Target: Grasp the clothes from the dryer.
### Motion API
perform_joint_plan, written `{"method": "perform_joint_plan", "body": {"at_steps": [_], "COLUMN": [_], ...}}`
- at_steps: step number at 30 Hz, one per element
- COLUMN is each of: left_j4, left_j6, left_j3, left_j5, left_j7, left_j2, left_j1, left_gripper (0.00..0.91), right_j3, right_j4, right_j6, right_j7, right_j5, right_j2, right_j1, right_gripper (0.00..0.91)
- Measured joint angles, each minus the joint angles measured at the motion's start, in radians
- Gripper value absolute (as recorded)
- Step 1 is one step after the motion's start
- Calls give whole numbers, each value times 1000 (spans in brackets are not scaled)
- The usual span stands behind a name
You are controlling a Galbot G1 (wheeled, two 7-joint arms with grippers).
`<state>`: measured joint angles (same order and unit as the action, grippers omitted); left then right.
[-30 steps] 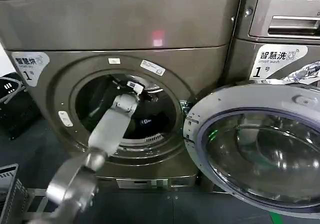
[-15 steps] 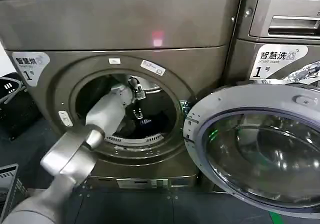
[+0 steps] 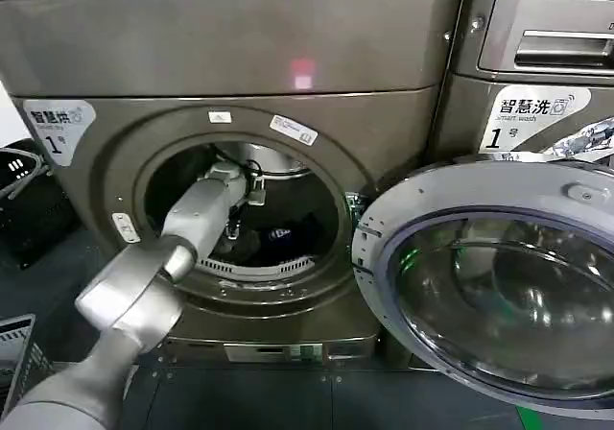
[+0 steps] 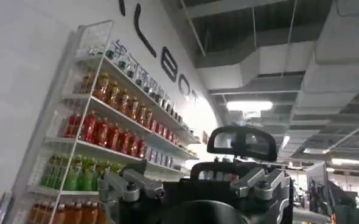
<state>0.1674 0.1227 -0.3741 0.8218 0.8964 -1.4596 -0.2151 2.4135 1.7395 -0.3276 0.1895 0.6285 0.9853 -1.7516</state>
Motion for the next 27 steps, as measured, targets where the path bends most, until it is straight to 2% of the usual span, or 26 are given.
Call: {"method": "perform_joint_plan", "body": {"at_steps": [2,3,4,5,6,7,9,21,27], "left_j4": [-5,-8,-10,-10,-11,-14,-17,-20,17], "left_j6": [0,1,1,1,1,0,-1,-7,19], "left_j3": [3,7,10,11,11,12,12,28,97], "left_j5": [-1,-4,-5,-5,-4,-4,-1,-17,-68], "left_j7": [-5,-9,-11,-11,-10,-8,-6,-11,-18], "left_j2": [1,0,0,-1,-1,-2,-2,2,-8], "left_j1": [4,6,7,9,10,11,12,9,-1], "left_gripper": [907,774,398,182,102,91,0,0,0], "right_j3": [0,-1,-3,-3,-3,-4,-6,-25,-32], "right_j4": [0,1,1,1,0,0,-3,-16,-19], "right_j6": [1,1,2,2,3,3,4,7,5], "right_j7": [0,0,0,0,0,0,1,2,0], "right_j5": [0,0,0,0,0,0,-2,-22,-33], "right_j2": [0,0,0,0,0,0,0,-3,-4], "right_j1": [1,1,2,3,5,6,9,27,31], "right_gripper": [907,907,907,907,907,907,907,907,907]}}
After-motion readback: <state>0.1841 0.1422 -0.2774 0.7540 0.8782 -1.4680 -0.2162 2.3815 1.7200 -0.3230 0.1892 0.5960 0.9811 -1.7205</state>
